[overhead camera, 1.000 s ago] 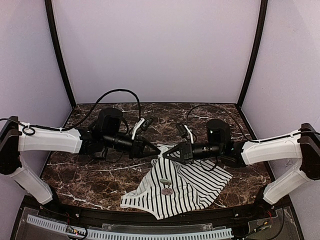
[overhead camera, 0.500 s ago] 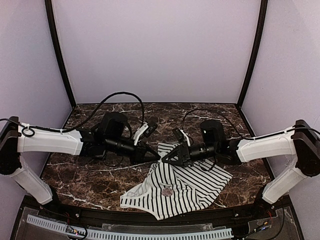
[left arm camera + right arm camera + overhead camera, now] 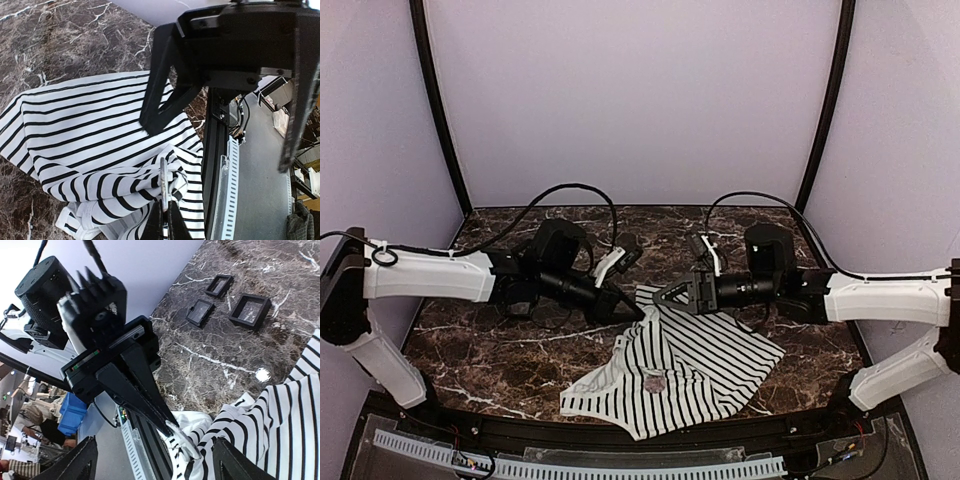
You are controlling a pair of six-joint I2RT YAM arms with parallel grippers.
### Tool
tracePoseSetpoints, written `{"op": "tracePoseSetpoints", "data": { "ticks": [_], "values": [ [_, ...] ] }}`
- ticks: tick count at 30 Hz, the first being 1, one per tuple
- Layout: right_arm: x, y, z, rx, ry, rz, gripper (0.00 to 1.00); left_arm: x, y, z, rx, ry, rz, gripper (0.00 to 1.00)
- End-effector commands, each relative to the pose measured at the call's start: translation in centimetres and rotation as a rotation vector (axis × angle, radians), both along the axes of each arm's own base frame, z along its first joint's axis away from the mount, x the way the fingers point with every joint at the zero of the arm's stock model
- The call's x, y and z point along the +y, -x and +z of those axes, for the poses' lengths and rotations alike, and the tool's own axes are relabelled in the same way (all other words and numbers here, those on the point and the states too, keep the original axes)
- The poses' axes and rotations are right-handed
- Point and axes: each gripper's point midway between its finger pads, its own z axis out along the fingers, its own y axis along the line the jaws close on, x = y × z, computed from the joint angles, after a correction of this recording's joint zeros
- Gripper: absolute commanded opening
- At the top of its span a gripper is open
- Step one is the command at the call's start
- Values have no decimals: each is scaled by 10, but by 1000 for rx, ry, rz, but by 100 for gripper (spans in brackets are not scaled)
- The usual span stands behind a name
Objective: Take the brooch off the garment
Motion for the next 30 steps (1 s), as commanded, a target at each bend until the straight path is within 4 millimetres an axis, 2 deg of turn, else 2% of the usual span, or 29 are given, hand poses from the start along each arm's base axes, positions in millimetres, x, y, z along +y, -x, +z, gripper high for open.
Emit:
{"op": "tracePoseSetpoints", "data": {
  "ticks": [1,7,15,18,23,25,28,30],
  "values": [
    [-9,0,-8,-107,89,-61,81,4,-8,-2,16,-36,31,1],
    [-13,7,-35,-150,202,-115,75,5,-8,-1,11,-36,36,1],
    [-7,24,-65,-132,279,-101,46,5,-10,-1,9,-38,40,1],
    [-1,28,-71,-125,286,-83,35,5,-10,-1,10,-39,43,1],
    [6,29,-79,-125,306,-74,30,6,-10,-1,10,-40,43,1],
    [9,29,-80,-125,309,-67,21,6,-10,-1,10,-40,43,1],
    [12,30,-80,-126,305,-62,3,6,-10,-2,12,-42,45,1],
    [12,30,-79,-126,301,-67,0,6,-10,-2,9,-43,45,1]
  ]
}}
